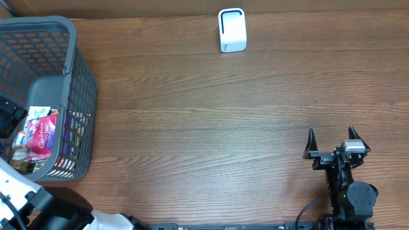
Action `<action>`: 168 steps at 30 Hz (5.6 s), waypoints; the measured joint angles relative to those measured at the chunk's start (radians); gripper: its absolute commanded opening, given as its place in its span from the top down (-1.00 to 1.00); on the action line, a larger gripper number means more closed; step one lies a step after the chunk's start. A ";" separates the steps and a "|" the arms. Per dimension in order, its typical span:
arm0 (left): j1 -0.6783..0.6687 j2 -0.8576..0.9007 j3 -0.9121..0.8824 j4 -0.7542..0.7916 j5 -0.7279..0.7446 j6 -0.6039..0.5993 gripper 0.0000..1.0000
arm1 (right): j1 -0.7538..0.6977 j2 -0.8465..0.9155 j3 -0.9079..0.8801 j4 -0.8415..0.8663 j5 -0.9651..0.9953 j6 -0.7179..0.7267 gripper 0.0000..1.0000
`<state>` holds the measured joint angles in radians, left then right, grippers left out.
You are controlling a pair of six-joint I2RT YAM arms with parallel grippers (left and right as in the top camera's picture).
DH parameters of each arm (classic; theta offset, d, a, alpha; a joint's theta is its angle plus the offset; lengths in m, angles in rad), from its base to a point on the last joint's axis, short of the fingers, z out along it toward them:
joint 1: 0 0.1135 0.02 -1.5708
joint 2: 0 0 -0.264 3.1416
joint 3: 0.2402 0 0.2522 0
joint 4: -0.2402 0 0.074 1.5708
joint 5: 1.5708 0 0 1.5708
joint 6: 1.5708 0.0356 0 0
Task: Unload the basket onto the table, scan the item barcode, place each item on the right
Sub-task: 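Swing the left gripper up and reach down into the grey basket, then grasp the pink Carefree pack inside the basket with the left gripper, then lift the pink pack out and drop it on the table center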
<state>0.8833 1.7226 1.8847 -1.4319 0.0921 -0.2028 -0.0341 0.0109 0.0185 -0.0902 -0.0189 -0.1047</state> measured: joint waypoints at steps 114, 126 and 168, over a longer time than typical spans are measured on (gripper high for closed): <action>-0.151 -0.299 0.054 0.399 0.425 0.086 0.92 | 0.000 0.000 0.000 0.000 0.000 0.000 -1.00; -0.909 -0.250 -0.035 0.141 0.415 0.096 0.92 | 0.000 0.000 0.000 0.000 0.000 0.000 -1.00; -1.053 0.203 0.543 -0.255 -0.027 -0.022 -0.99 | 0.000 0.000 0.000 0.000 0.000 0.000 -1.00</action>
<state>-0.1696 1.9251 2.4279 -1.6871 0.0650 -0.2245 -0.0341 0.0109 0.0185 -0.0898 -0.0193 -0.1051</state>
